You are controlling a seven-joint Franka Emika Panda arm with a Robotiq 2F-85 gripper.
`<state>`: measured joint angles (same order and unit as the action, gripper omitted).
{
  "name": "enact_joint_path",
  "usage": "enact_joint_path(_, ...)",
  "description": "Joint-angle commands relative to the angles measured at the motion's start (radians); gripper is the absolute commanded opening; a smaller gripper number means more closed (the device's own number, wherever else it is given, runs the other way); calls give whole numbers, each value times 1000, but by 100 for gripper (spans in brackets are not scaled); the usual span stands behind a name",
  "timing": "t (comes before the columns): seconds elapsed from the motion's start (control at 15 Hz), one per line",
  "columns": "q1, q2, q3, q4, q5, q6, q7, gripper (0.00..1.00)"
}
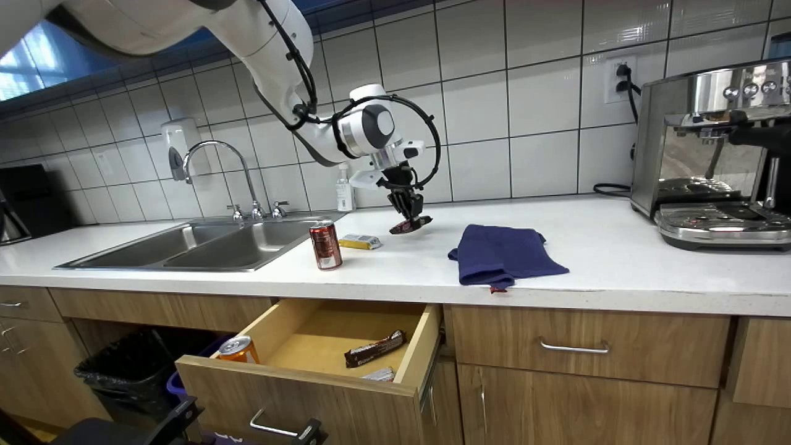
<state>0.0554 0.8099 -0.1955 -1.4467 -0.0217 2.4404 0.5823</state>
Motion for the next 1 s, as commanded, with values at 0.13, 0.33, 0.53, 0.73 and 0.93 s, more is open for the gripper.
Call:
enact_joint_path(0.13,7,-215,4,-329,1,125,-71,4)
enact_joint_path(0.33,8,-294,0,-463,0,180,-95,4)
enact_joint_path(0.53,9,-373,-3,-589,-5,228,-109,4)
enact_joint_path(0.73,20,-444,-13,-699,-18,271,-99,4)
enact_joint_path(0.93,36,-512,-28,-806,-41,308,-74,4)
